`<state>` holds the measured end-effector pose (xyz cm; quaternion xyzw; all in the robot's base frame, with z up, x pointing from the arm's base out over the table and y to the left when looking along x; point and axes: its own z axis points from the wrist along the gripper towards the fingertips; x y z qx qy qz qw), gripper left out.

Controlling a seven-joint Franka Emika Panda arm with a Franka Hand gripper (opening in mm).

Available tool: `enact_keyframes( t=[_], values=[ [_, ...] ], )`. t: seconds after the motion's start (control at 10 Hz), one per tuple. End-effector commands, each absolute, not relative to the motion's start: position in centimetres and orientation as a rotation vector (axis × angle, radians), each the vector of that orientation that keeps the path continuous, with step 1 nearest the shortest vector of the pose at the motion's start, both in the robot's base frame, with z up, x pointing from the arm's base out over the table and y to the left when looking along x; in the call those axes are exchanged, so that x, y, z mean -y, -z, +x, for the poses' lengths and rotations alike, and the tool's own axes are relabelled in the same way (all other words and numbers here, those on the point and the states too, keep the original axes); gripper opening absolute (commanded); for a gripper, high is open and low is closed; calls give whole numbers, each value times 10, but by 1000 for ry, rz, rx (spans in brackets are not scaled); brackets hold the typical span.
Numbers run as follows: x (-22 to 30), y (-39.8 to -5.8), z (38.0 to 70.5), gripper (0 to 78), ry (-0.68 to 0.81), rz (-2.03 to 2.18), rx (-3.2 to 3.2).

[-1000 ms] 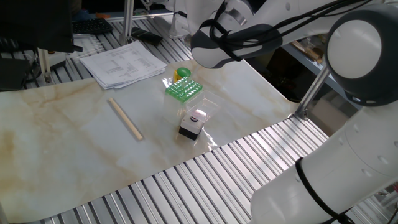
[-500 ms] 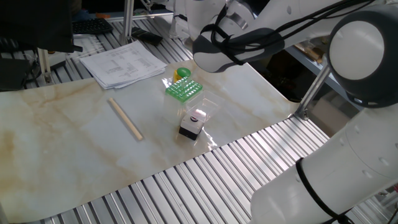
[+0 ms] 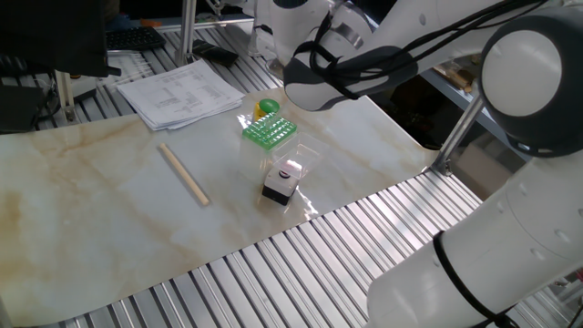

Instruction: Insert a large pipette tip into the holder for large pipette tips

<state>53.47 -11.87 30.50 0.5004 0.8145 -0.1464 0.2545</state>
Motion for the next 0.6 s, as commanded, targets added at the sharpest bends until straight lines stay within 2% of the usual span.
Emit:
enact_keyframes(
  t=[0.1,0.6],
  values=[
    [122,-313,533,12,394,1349,-2228],
    [122,-311,531,12,398,1353,-2214]
  ],
)
